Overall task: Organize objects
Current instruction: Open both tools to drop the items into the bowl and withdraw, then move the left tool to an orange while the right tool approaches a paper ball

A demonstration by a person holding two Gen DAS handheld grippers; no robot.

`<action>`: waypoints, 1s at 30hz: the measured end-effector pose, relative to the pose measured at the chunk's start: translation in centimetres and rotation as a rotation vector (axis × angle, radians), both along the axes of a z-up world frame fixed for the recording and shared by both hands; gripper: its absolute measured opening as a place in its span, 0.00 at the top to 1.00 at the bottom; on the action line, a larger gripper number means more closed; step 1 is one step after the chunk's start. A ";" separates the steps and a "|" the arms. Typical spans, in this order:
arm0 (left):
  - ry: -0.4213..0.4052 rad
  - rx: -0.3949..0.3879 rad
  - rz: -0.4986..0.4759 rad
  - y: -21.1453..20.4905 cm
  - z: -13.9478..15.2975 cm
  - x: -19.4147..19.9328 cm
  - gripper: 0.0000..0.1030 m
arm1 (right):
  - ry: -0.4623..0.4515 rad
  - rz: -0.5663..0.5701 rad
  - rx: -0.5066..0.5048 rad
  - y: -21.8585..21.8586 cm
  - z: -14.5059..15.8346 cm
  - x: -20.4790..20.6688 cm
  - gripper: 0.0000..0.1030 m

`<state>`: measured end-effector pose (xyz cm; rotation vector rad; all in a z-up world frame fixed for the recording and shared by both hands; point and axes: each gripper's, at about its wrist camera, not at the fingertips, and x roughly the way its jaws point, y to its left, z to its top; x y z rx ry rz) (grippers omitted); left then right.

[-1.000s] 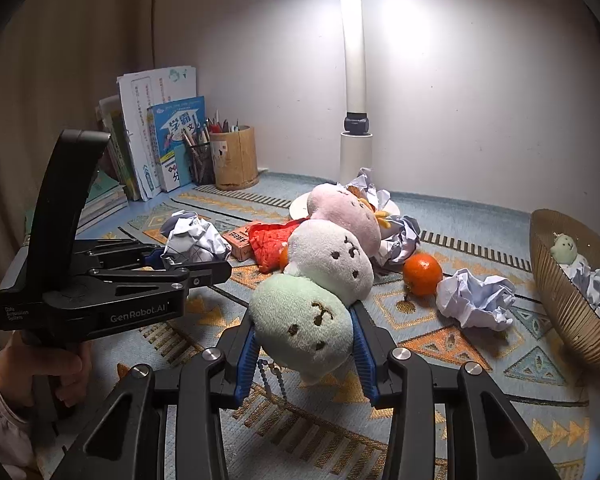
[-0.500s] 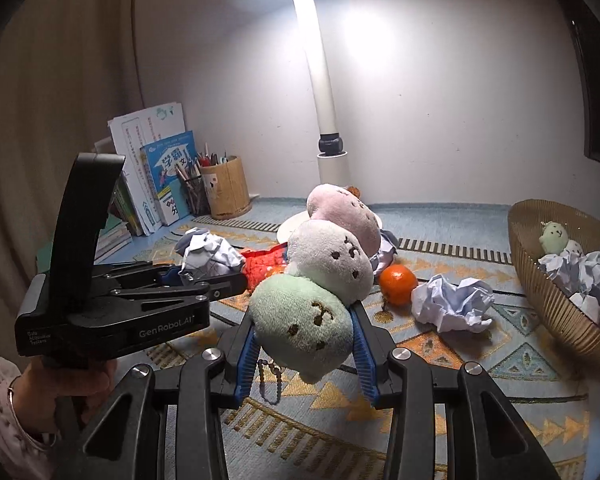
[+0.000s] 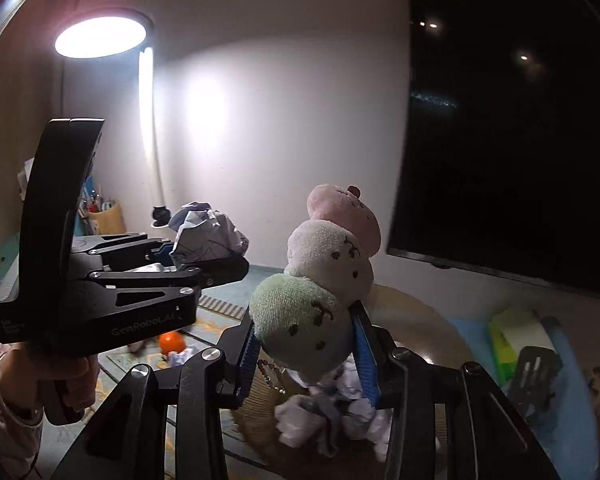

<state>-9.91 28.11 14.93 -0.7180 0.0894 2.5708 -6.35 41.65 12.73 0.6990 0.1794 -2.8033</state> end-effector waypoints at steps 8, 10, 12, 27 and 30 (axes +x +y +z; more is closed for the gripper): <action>-0.198 0.004 -0.073 4.1 -5.2 -2.8 0.01 | -0.145 -0.186 0.084 4.9 -3.3 -3.1 0.00; -0.190 -0.005 -0.071 4.2 -5.9 -2.1 0.01 | -0.143 -0.229 0.052 5.7 -3.8 -3.3 0.00; -0.187 -0.008 -0.071 3.8 -6.2 -1.3 0.00 | -0.133 -0.232 -0.012 6.3 -3.8 -3.0 0.00; -0.183 -0.041 0.101 -8.4 -3.1 -0.1 0.00 | -0.093 -0.123 -0.097 -1.4 -1.0 -0.3 0.00; -0.228 -0.036 0.128 -12.6 -4.2 0.7 0.00 | -0.108 -0.079 -0.099 -4.4 -1.3 0.5 0.00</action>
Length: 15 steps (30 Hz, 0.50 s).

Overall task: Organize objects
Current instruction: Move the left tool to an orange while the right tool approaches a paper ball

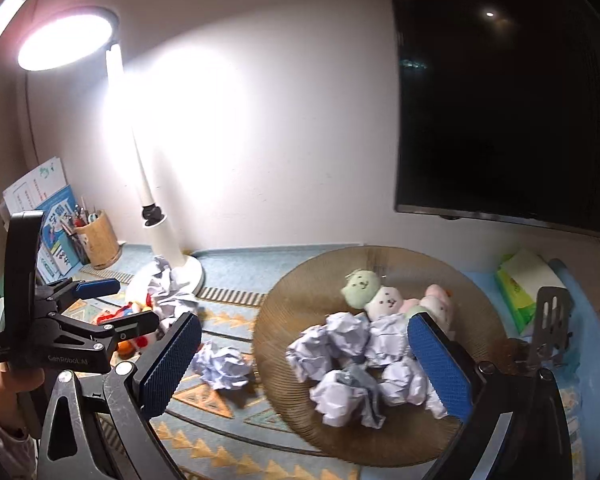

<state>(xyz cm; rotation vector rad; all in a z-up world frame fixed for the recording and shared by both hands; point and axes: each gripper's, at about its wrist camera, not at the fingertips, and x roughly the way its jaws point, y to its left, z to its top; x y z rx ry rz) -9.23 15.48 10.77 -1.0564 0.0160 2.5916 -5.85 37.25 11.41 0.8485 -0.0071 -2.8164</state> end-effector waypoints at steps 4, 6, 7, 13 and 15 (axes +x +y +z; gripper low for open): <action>-0.095 -0.042 0.071 -5.0 -3.9 1.9 0.01 | -0.074 0.062 -0.032 -4.2 -2.5 1.1 0.00; -0.139 -0.070 0.081 -6.6 -6.2 2.8 0.01 | -0.128 0.089 -0.055 -6.1 -4.9 1.6 0.00; -0.163 -0.078 0.082 -7.1 -7.3 3.1 0.01 | -0.156 0.084 -0.060 -6.9 -6.3 1.8 0.00; -0.171 -0.109 0.110 -7.3 -10.1 3.7 0.01 | -0.308 -0.066 -0.036 -9.6 -13.4 1.1 0.00; -0.164 -0.102 0.121 -7.3 -10.0 3.4 0.01 | -0.339 -0.124 -0.050 -9.4 -14.6 0.0 0.00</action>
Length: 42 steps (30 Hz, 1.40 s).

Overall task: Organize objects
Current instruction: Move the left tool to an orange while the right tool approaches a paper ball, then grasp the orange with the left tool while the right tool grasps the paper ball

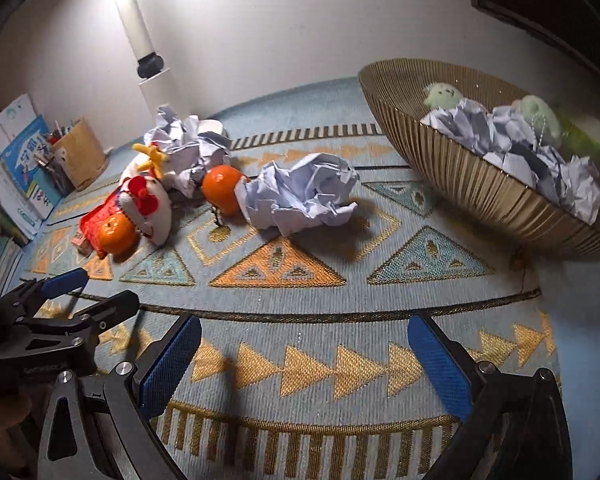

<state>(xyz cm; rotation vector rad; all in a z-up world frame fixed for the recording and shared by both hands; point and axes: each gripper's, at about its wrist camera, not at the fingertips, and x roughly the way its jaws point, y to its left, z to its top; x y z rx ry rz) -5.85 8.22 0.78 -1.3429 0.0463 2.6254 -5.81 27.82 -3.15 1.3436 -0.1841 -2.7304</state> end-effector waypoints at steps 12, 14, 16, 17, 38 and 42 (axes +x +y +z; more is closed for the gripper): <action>0.008 -0.048 0.091 0.5 -0.6 -3.6 0.00 | 0.035 -0.170 -0.038 -0.1 -0.4 -6.2 0.00; 0.007 -0.048 0.101 0.7 -0.7 -4.1 0.00 | 0.025 -0.185 -0.008 -0.5 -0.4 -6.7 0.00; 0.009 -0.048 0.116 0.6 -0.7 -4.3 0.00 | 0.014 -0.194 0.019 -0.9 -0.6 -7.0 0.00; 0.009 -0.049 0.118 0.6 -0.7 -4.6 0.00 | 0.010 -0.194 0.030 -1.0 -0.7 -7.1 0.00; 0.141 0.137 0.182 -3.0 0.6 -2.5 0.65 | 0.164 -0.176 -0.111 0.4 0.4 -5.7 0.53; 0.123 0.115 0.166 -2.3 0.4 -2.5 0.65 | 0.178 -0.147 -0.088 -0.3 1.6 -5.0 0.53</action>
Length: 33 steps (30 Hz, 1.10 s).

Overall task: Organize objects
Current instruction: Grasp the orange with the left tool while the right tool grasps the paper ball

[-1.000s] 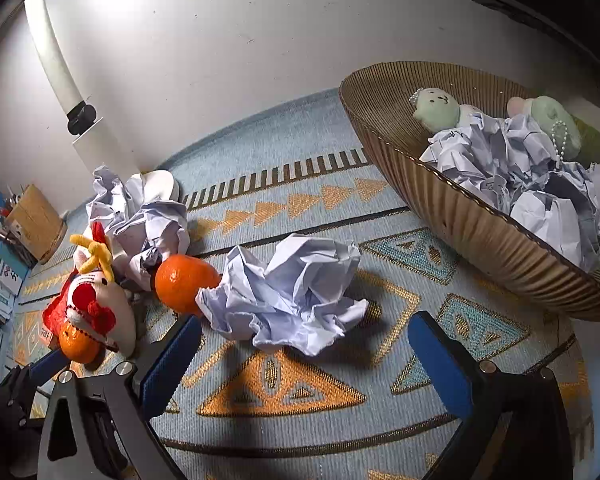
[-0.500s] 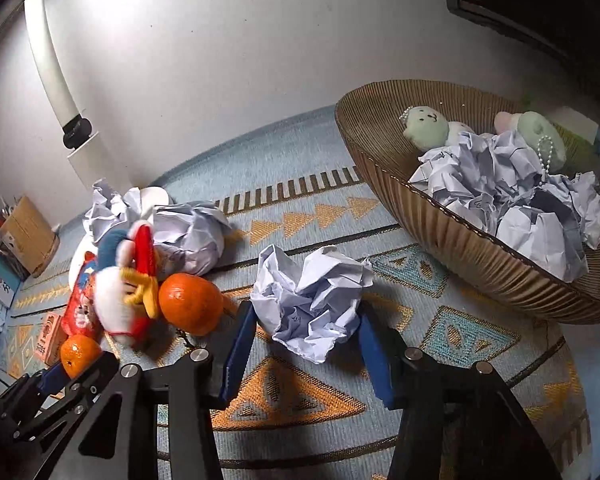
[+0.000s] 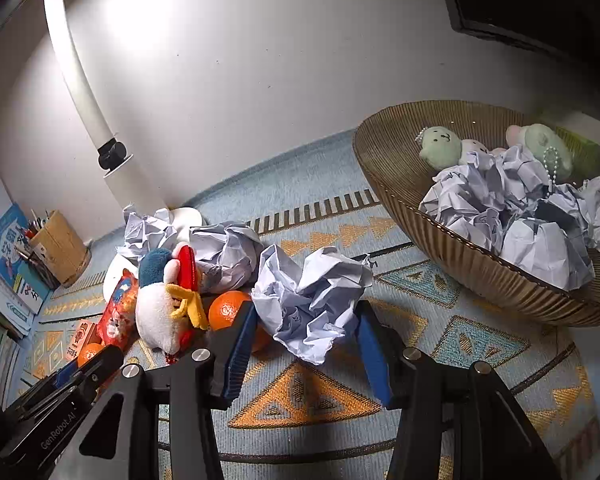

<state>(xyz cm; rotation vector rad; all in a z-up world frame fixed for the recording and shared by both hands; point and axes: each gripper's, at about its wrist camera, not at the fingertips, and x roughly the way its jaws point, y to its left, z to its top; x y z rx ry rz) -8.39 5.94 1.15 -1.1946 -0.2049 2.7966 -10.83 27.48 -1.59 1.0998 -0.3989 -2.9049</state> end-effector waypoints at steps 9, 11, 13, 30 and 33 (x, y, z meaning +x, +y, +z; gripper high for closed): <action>0.073 0.102 0.046 -1.9 0.8 1.9 0.66 | 0.061 0.019 0.038 -0.7 0.7 1.3 0.53; 0.086 0.103 0.057 -1.9 1.0 2.1 0.66 | 0.075 0.025 0.056 -1.0 0.8 1.5 0.53; 0.107 0.101 0.059 -1.7 1.5 2.6 0.66 | 0.093 0.037 0.069 -1.3 1.1 1.8 0.53; 0.118 0.062 0.045 -0.9 2.2 2.3 0.66 | 0.102 0.062 0.093 -2.0 1.1 1.9 0.52; 0.106 0.070 0.056 -1.3 2.1 2.2 0.66 | 0.101 0.071 0.094 -2.1 1.1 1.9 0.52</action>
